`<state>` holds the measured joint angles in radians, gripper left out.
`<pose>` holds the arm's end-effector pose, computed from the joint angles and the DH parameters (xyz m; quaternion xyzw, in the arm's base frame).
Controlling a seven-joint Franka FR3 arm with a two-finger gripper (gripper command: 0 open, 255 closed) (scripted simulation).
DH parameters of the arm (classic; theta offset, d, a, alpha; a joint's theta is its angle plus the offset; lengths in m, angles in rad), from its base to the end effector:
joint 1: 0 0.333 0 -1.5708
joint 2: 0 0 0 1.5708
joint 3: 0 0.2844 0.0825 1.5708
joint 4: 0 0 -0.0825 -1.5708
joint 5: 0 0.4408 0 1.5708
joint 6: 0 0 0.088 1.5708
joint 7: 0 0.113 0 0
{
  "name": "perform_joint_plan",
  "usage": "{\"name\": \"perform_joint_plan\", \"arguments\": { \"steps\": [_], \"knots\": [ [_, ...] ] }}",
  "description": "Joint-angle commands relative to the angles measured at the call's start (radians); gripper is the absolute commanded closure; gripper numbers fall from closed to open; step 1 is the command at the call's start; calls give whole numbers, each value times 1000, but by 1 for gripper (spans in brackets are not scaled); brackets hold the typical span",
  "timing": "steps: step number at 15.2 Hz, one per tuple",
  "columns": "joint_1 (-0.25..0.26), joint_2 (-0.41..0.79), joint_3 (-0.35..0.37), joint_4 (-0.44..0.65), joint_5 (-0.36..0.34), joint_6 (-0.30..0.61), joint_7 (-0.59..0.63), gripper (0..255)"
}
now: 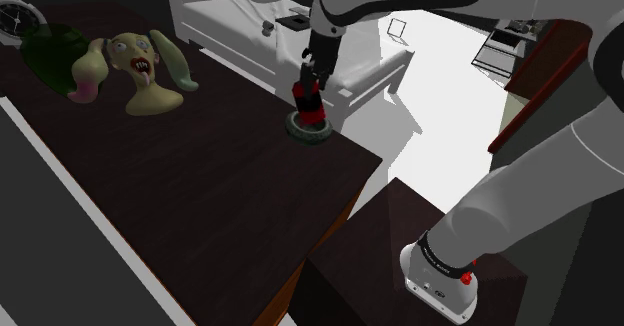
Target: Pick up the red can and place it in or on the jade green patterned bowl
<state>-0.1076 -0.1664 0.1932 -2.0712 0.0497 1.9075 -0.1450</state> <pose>0.5639 0.0544 0.4460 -0.9944 -0.1056 -0.0002 0.0076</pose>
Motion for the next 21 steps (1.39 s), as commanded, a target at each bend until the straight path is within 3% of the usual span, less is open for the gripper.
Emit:
{"name": "perform_joint_plan", "arguments": {
  "steps": [1, 7, 21],
  "knots": [
    [-19, 27, -23, 36, -10, -10, -39, 255],
    [-78, 130, -91, 174, -31, -49, -156, 255],
    [-77, 168, -89, 29, -34, 135, -156, 255]
  ]
}}
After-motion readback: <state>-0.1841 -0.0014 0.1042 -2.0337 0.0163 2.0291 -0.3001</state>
